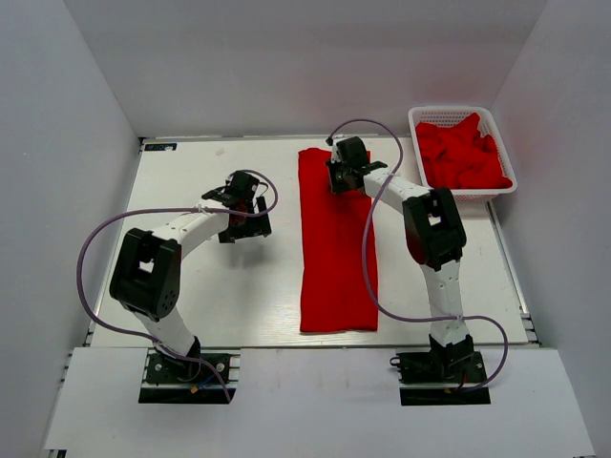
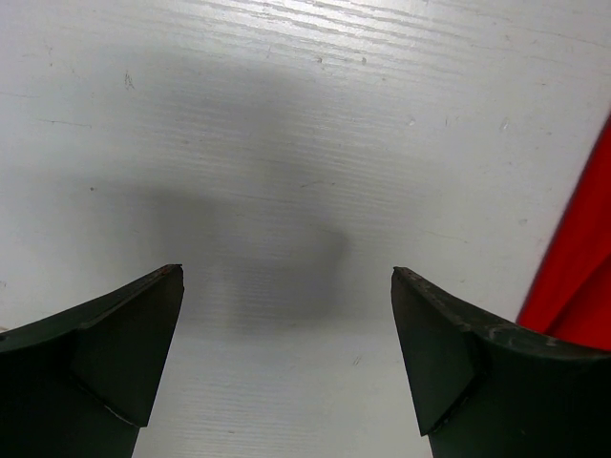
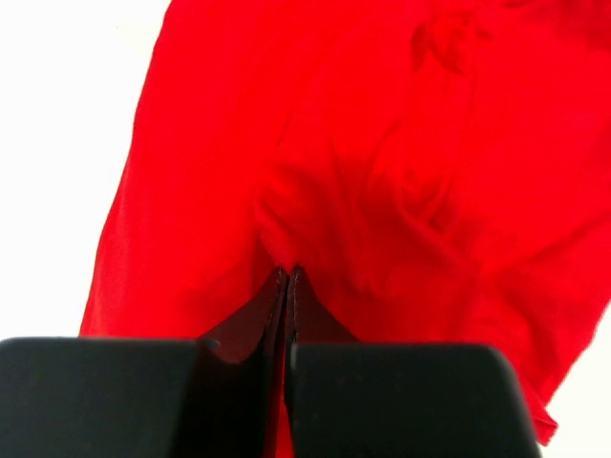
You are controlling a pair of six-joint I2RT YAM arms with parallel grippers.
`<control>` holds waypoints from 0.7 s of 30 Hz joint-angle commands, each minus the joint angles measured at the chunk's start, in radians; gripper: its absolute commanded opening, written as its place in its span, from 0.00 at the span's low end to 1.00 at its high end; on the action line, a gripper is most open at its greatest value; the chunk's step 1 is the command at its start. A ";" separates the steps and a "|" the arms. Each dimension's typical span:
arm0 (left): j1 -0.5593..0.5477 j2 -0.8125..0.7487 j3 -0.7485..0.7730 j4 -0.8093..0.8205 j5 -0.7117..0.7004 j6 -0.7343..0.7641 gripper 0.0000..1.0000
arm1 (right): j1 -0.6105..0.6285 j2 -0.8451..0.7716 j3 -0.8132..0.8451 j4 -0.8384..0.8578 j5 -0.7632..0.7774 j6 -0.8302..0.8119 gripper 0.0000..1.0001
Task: Fold and stack the t-shirts
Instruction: Grab the bottom of the folded rectangular tshirt with both arms
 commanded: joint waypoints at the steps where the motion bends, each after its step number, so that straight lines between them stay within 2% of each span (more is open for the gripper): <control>1: 0.009 -0.051 -0.013 0.026 0.019 0.013 1.00 | -0.010 -0.082 0.012 0.059 0.063 0.018 0.00; 7: 0.009 -0.051 -0.013 0.036 0.039 0.034 1.00 | -0.031 -0.055 0.075 0.034 0.181 0.031 0.00; 21: 0.009 0.037 0.045 0.036 0.066 0.097 1.00 | -0.094 0.085 0.290 0.011 0.216 -0.031 0.00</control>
